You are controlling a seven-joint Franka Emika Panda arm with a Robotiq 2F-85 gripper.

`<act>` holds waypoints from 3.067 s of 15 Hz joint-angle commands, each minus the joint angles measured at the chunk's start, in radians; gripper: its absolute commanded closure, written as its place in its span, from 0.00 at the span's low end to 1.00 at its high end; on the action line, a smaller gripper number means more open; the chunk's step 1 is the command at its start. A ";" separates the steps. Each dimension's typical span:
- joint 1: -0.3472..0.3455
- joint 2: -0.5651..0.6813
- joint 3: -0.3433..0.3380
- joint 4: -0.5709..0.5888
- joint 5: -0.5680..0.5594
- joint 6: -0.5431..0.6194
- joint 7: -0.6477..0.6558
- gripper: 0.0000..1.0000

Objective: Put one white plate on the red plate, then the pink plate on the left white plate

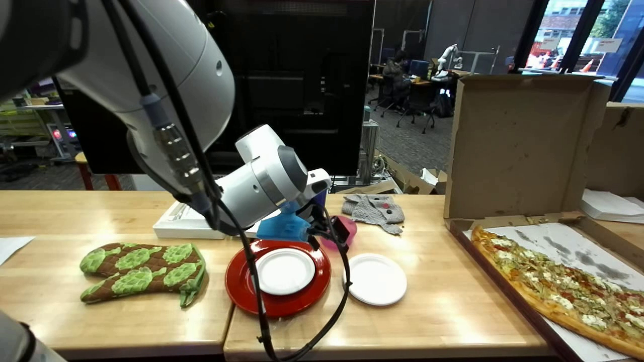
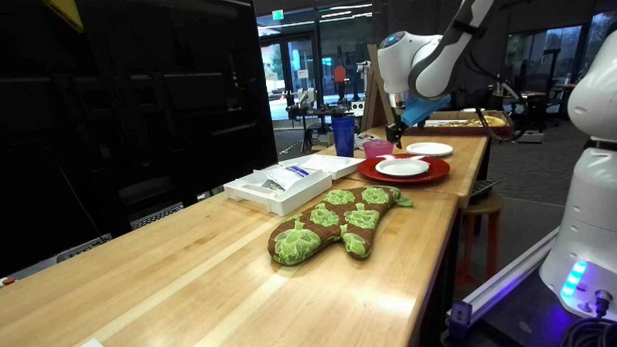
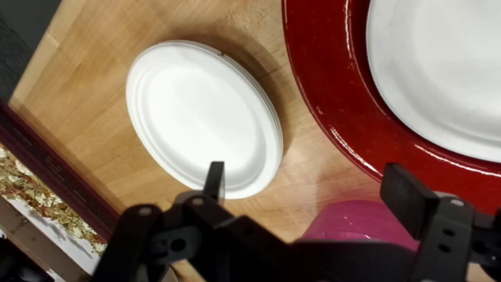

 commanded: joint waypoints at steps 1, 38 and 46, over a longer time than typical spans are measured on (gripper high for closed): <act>-0.014 0.043 -0.014 0.033 0.011 0.011 -0.024 0.00; -0.020 0.192 -0.085 0.124 -0.010 -0.002 -0.007 0.00; -0.016 0.193 -0.095 0.148 -0.048 -0.040 0.000 0.00</act>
